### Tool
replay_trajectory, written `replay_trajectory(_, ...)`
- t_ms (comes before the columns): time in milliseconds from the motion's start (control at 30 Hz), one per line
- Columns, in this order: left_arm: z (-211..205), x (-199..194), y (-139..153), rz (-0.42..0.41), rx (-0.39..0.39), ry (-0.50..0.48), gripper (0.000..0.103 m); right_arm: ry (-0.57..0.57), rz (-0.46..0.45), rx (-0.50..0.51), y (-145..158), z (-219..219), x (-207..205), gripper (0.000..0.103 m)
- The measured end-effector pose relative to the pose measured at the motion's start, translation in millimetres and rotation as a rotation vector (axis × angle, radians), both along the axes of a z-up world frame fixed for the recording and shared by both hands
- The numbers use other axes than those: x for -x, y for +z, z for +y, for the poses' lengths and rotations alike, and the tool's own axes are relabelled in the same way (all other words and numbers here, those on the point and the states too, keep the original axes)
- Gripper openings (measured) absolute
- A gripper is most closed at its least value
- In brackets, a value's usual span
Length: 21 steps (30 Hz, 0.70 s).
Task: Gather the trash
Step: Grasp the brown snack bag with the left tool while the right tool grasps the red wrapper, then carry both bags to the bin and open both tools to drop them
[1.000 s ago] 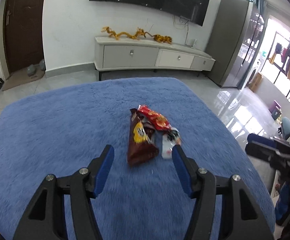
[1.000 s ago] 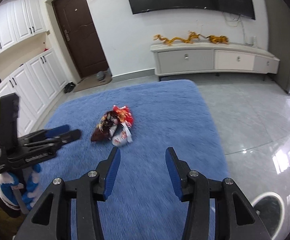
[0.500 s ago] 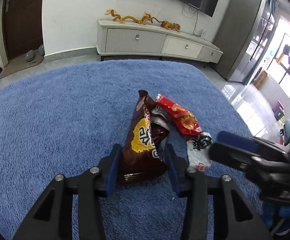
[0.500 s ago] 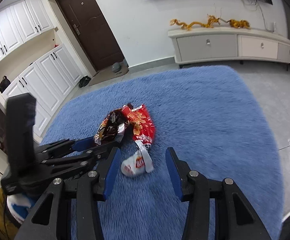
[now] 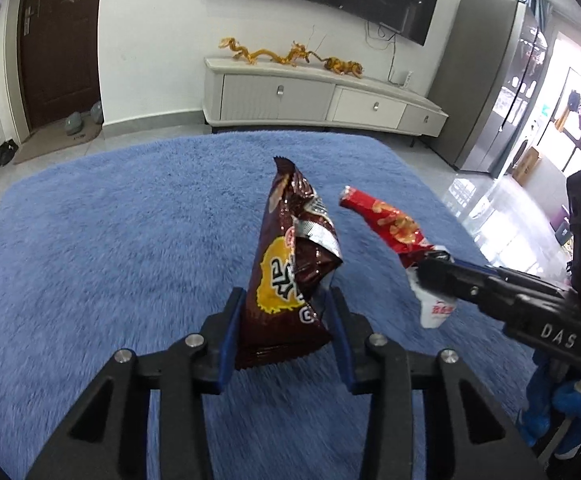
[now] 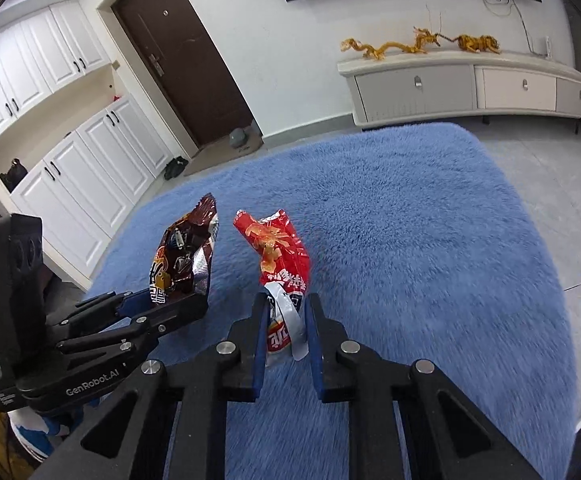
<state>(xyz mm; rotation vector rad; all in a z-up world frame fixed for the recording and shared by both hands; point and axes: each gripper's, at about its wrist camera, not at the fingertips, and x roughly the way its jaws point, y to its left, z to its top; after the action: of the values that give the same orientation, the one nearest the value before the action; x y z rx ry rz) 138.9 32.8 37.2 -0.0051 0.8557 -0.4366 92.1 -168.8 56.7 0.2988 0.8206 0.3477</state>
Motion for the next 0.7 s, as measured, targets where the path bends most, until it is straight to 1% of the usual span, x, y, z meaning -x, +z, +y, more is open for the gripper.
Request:
replay_trajectory(200,-1.6,56.6,27.0,-0.049,0.014,-0.024,0.037,-0.039,-0.045,-0.037,27.7,-16.7,59.0,0.017)
replay_trajectory(333,-12.8,97.2,43.6,-0.088,-0.005,-0.05,0.037,-0.081,-0.074,-0.047,43.9,-33.7,104.7,0.017)
replay_trajectory(533,-49.1,152.9,61.4,-0.132,-0.033,-0.114,0.037,-0.186,-0.111,-0.047,62.6,-70.9,163.8,0.017)
replay_trajectory(700,-84.7,180.9,68.7,-0.151,-0.045,-0.195,0.037,-0.289,-0.136,-0.048,70.3,-106.0,200.6,0.017)
